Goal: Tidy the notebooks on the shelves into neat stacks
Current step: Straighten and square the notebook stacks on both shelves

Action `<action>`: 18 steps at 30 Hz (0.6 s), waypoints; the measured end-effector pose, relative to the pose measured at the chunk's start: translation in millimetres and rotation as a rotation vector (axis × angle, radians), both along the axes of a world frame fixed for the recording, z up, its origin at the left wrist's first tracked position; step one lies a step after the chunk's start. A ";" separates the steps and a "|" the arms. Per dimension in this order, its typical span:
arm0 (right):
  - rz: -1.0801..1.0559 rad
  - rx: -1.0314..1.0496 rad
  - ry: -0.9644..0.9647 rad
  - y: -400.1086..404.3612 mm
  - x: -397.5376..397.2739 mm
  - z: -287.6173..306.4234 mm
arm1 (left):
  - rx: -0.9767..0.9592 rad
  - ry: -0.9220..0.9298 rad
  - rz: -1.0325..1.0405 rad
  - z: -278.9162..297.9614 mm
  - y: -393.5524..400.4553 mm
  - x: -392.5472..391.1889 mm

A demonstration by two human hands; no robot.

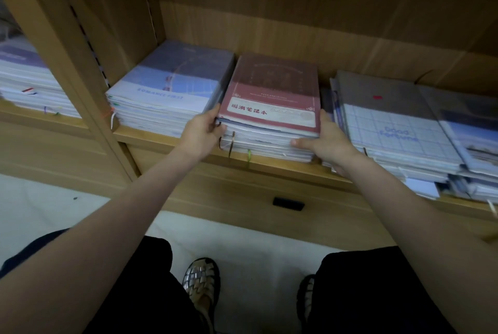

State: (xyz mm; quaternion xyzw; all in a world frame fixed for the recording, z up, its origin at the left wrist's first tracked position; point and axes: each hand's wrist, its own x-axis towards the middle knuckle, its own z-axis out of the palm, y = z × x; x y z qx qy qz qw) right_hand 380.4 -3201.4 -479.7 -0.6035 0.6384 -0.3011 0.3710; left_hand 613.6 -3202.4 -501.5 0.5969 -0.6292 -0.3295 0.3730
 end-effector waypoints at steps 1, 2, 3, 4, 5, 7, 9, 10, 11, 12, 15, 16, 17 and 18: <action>0.002 -0.007 -0.001 0.4 0.0 0.0 | -0.004 -0.009 -0.020 1.1 -2.4 2.3; 0.003 -0.012 0.000 0.6 -0.3 -0.4 | -0.001 -0.008 -0.041 2.2 -3.9 3.7; 0.005 -0.016 0.004 0.8 -0.6 -0.9 | 0.004 -0.002 -0.055 2.1 -4.6 4.6; 0.002 -0.018 0.009 0.6 -1.1 -1.1 | 0.005 -0.001 -0.065 2.1 -4.9 4.6; -0.004 -0.017 0.012 0.5 -2.0 -1.3 | -0.002 -0.004 -0.079 1.4 -4.6 4.2; -0.004 -0.001 0.014 0.8 -4.5 -0.8 | -0.020 -0.019 -0.126 -2.8 -3.8 3.6; 0.006 0.019 0.028 1.3 -8.0 -0.1 | -0.011 -0.048 -0.167 -6.2 -2.7 4.2; 0.010 0.027 0.048 1.9 -9.7 0.3 | -0.010 -0.062 -0.177 -6.7 -2.1 4.4; 0.013 0.034 0.081 2.3 -10.8 0.2 | -0.017 -0.079 -0.181 -7.6 -1.9 4.5; 0.015 0.035 0.130 2.5 -10.9 -0.1 | -0.035 -0.115 -0.178 -8.0 -1.6 4.1; 0.002 0.018 0.316 3.0 -7.3 -1.6 | -0.037 -0.239 -0.143 -11.5 -2.4 3.2; -0.012 0.011 0.350 3.4 -5.4 -2.0 | -0.004 -0.215 -0.141 -12.2 -3.3 3.3; -0.026 0.003 0.364 3.3 -4.3 -2.3 | 0.031 -0.173 -0.141 -12.6 -5.0 4.1; -0.035 -0.005 0.364 2.1 -4.3 -3.1 | 0.063 -0.134 -0.144 -11.6 -6.7 4.8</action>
